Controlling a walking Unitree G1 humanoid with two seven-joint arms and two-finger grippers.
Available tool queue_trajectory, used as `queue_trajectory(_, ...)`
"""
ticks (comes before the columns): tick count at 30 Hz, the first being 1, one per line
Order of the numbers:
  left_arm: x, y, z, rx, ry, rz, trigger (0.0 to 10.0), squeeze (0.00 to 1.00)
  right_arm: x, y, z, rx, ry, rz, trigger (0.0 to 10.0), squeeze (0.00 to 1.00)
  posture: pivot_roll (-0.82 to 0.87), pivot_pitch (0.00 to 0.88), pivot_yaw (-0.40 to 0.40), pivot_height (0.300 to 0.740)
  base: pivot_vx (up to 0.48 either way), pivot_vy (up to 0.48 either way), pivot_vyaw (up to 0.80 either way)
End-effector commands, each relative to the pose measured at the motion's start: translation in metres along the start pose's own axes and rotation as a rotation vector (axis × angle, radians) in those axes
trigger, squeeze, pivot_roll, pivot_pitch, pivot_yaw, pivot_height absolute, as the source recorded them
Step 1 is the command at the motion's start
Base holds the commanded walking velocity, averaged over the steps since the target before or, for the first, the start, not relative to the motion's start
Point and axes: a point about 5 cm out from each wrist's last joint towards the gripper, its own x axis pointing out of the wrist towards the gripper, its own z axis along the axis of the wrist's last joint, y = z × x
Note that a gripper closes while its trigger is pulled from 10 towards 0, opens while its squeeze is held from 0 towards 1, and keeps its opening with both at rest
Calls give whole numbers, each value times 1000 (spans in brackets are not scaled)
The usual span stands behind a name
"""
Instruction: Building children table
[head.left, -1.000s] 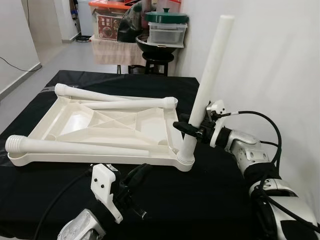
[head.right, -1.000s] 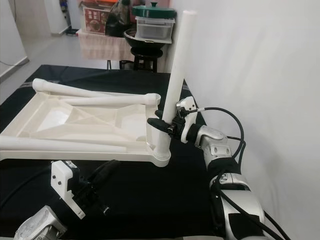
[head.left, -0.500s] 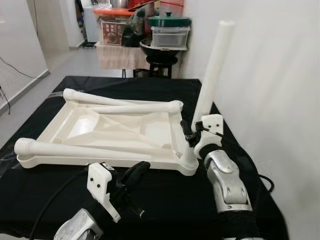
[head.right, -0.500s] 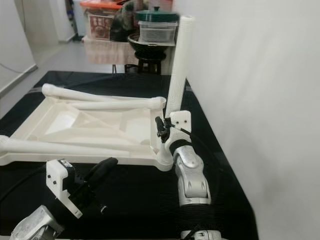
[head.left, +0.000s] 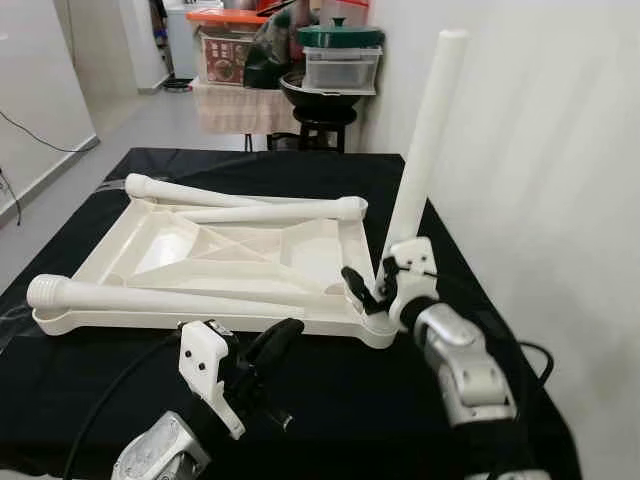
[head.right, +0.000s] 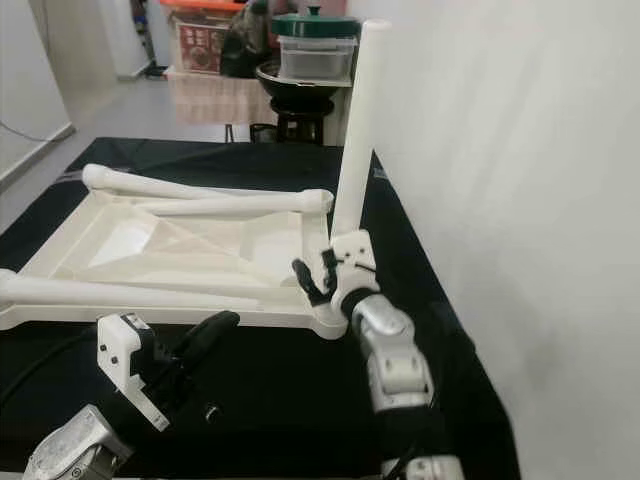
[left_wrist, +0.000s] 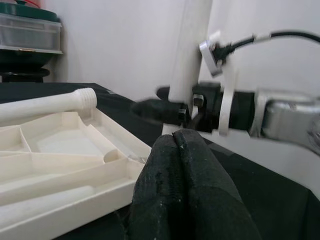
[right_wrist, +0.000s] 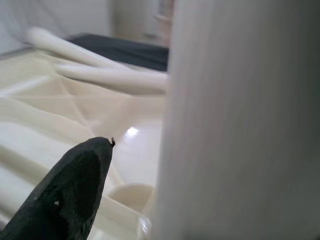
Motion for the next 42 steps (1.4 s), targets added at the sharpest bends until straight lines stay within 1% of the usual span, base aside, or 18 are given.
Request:
queue_trajectory(1,1,0,-5,-9,18,7,10000,0,3,2,1,15,-26,148,10000,1000,15,0,-105,740,0,0,0)
queue_trajectory(2,1,0,-5,-9,18,7,10000,0,3,2,1,15,-26,148,10000,1000,15,0,-105,740,0,0,0)
queue_trajectory(4,1,-1,-6,-9,17,7,10000,0,5,-12,-2,106,10,236,10000,1000,22,0,-113,740,0,0,0)
queue_trajectory(6,1,-1,-6,-10,17,7,10000,0,5,-15,-3,150,20,260,10000,1000,25,0,-114,740,0,0,0)
queue_trajectory(7,0,-1,-6,-10,17,7,10000,0,6,-20,-2,155,28,301,10000,0,28,0,-113,740,0,0,0)
queue_trajectory(10,0,-2,-6,-11,18,7,10000,0,6,-23,-1,172,37,383,10000,0,31,0,-113,740,0,0,0)
queue_trajectory(14,-1,-3,-7,-13,20,6,10000,0,3,-22,1,196,51,568,10000,0,48,0,-119,740,0,0,0)
queue_trajectory(15,-1,-3,-7,-13,20,6,10000,0,3,-22,1,196,51,568,10000,0,48,0,-119,740,0,0,0)
queue_trajectory(16,-1,-3,-6,-14,21,6,10000,0,4,-23,2,223,56,594,0,0,48,0,-117,740,0,0,0)
queue_trajectory(28,-2,-3,-6,-15,23,6,10000,0,4,-29,1,261,21,644,0,0,42,0,-110,740,0,0,0)
queue_trajectory(34,-2,-3,-6,-14,23,7,10000,0,5,-34,2,196,-2,530,0,0,42,0,-115,740,0,0,0)
queue_trajectory(35,-2,-3,-6,-13,23,7,10000,0,6,-35,-1,132,22,444,0,0,45,0,-118,740,0,0,0)
queue_trajectory(36,-2,-3,-6,-13,23,7,10000,0,6,-35,-1,132,22,444,0,0,45,0,-118,740,0,0,0)
queue_trajectory(37,-3,-2,-5,-12,22,8,10000,0,11,-39,-6,128,54,50,0,0,26,0,-125,740,0,0,0)
queue_trajectory(38,-4,-1,-4,-10,20,8,10000,0,3,-14,-19,129,76,-140,0,0,12,0,-114,740,0,0,0)
queue_trajectory(40,-4,-1,-4,-10,20,8,10000,0,3,-14,-19,129,76,-140,0,0,12,0,-114,740,0,0,0)
queue_trajectory(41,-4,1,-3,-8,19,8,10000,0,-15,25,-20,6,58,-260,0,0,-32,0,-72,740,0,0,0)
queue_trajectory(42,-4,1,-3,-8,19,8,10000,0,-15,25,-20,6,58,-260,0,0,-32,0,-72,740,0,0,0)
